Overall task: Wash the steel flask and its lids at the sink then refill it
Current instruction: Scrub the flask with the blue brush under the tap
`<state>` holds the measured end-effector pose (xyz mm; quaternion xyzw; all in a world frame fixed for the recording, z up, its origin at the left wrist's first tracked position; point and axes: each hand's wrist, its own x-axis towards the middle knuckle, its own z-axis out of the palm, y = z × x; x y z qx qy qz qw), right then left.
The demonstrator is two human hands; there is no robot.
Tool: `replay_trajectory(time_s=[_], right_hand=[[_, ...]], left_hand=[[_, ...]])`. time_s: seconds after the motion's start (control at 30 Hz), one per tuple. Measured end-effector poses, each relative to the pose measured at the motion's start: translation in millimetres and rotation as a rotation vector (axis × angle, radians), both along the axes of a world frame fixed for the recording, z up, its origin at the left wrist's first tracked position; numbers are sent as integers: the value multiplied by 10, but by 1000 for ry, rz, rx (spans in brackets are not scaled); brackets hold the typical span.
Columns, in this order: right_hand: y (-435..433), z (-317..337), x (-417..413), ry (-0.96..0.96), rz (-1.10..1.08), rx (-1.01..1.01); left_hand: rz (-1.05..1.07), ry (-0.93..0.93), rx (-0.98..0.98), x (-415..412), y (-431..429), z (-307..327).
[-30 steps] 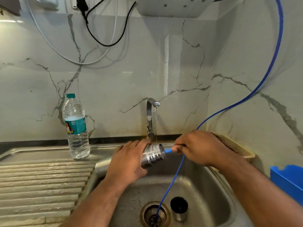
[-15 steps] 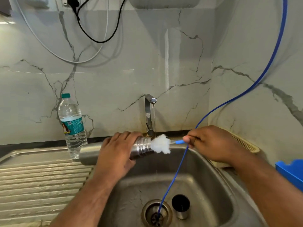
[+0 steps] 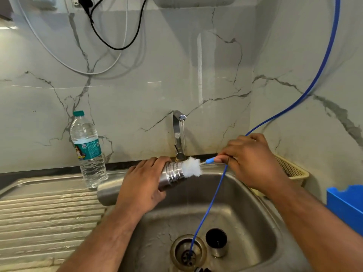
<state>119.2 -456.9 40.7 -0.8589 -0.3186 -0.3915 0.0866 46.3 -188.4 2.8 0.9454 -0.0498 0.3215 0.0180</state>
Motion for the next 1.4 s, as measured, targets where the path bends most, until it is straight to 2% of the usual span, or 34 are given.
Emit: replay_trajectory(time_s=[0.1,0.17,0.23,0.3,0.33,0.37,0.47,0.6,0.67,0.8,0.87,0.9,1.0,1.03,1.07,1.1,1.2,1.3,1.37,1.4], right_hand=[[275,-103,-70,-164,85,-40],[295,-82,-109,-128,81,-49],[171,-40,-81,66,-11,-29],[15,3,-36,410,-144,64],[-32,21,-26,519,-161,136],[-49,23,-19,545,-170,171],[49,-20,-83,406,-141,86],[302,-174,-105,6,68,-136],[370,-240,-44,-120,147,-94],[331,-219,-90,-53,137,-47],[320,-208,-132,170,91,-3],[346,-210,-150,378,102,42],[415,-218,-243,1187,231,338],[412,-228,-268,1331,256,399],[404,-237,-269,1355,258,401],[407,-251,-265,1258,230,335],[422,-227,-298,669,113,55],[445,-149,-403,360,61,-190],[485,-110,-465,169,-11,-244],[503,-109,-482,138,-41,-217]], left_hand=[[-68,29,-47,24,-151,-49],[-99,36,-96,35,-166,-75],[-82,4,-77,31,-121,-77],[-32,-54,-1,48,-58,-66],[-17,-78,18,54,-41,-52],[-11,-92,30,58,-33,-41],[-3,-89,53,51,-35,-41],[-3,-85,-49,21,14,-57],[-11,-85,-78,14,44,-52],[-4,-110,-27,22,64,-43],[12,-118,24,31,73,-27],[18,-116,57,34,83,-23],[-15,-93,132,52,124,-46],[-26,-75,134,60,134,-54],[-27,-51,131,67,133,-56],[-21,-27,126,70,129,-61],[2,-15,87,82,134,-80],[7,-47,41,91,186,-90],[-5,-62,17,86,190,-89],[-15,-61,-1,82,175,-86]])
